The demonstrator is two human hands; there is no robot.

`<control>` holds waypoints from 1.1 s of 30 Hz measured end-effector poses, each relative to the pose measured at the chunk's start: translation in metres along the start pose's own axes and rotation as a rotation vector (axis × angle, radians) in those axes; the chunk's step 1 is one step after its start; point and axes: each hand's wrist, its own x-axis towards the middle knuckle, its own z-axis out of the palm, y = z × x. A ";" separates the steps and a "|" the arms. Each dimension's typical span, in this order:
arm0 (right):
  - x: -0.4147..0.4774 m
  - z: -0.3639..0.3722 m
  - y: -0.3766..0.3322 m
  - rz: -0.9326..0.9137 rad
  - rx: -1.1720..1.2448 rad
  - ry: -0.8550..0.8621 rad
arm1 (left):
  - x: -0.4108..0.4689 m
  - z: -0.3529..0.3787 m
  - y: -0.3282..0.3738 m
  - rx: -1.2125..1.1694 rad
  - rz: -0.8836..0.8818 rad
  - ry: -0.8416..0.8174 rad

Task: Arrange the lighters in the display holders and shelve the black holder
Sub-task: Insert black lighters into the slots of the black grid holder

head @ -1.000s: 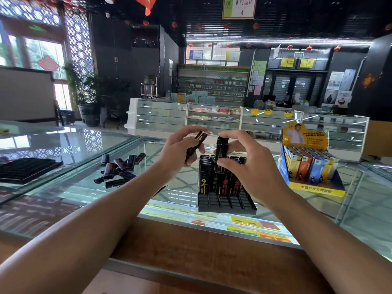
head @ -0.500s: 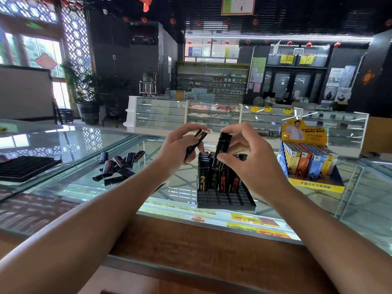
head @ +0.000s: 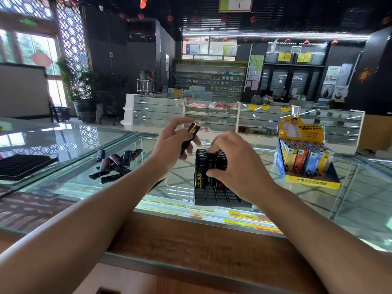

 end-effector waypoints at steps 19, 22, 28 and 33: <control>0.000 -0.013 -0.004 0.132 0.344 0.093 | -0.002 0.000 0.009 -0.301 0.025 -0.072; 0.001 -0.012 -0.006 0.087 0.322 0.132 | -0.005 0.003 0.011 -0.318 0.046 -0.107; 0.002 -0.012 -0.001 -0.073 0.309 0.207 | -0.004 0.002 0.012 -0.220 0.041 -0.091; 0.004 -0.016 0.000 -0.132 0.299 0.351 | -0.002 0.002 0.004 0.088 0.044 -0.064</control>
